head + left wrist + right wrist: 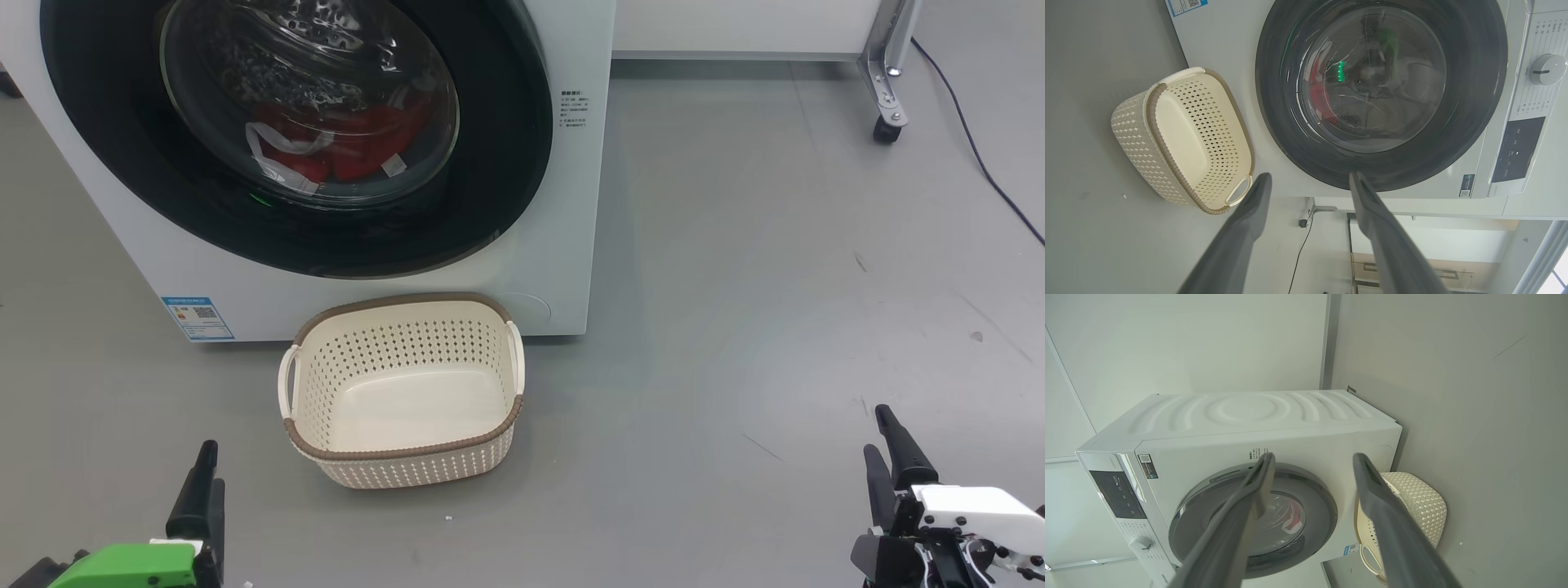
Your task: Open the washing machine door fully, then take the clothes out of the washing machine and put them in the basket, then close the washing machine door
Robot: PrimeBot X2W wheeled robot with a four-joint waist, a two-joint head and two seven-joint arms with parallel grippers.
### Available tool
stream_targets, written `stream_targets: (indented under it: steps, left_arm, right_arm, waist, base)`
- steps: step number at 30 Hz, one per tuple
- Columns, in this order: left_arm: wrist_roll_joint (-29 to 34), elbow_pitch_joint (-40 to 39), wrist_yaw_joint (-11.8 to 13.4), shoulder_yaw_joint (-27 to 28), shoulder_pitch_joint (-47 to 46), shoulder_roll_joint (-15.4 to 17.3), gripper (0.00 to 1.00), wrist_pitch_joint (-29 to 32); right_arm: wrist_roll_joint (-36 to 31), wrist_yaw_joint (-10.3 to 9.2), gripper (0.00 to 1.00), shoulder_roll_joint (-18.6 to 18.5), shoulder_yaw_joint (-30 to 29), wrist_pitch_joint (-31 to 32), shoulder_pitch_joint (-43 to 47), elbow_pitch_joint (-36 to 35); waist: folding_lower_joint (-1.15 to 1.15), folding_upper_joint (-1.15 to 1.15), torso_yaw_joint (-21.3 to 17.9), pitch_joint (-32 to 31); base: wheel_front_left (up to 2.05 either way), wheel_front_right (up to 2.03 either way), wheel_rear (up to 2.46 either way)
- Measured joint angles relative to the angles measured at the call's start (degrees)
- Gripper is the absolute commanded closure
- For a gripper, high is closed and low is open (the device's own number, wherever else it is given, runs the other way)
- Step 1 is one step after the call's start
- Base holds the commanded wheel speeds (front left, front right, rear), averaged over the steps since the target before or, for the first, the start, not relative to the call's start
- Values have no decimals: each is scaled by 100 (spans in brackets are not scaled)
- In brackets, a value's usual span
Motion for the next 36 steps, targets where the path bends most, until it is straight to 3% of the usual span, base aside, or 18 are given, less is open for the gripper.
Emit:
stream_targets:
  steps: [20,36]
  left_arm:
    - [130,-437,0,21,-6,-1,0,-354]
    - [532,-861,-1,19,-57,66,0,-614]
  right_arm:
    - [-179,0,0,2,235,-369,-55,-409]
    - [-910,1,0,5,290,-619,-285,-694]
  waist:
    - [0,0,124,67]
    - [0,0,218,94]
  base:
    - [0,0,0]
    - [0,0,0]
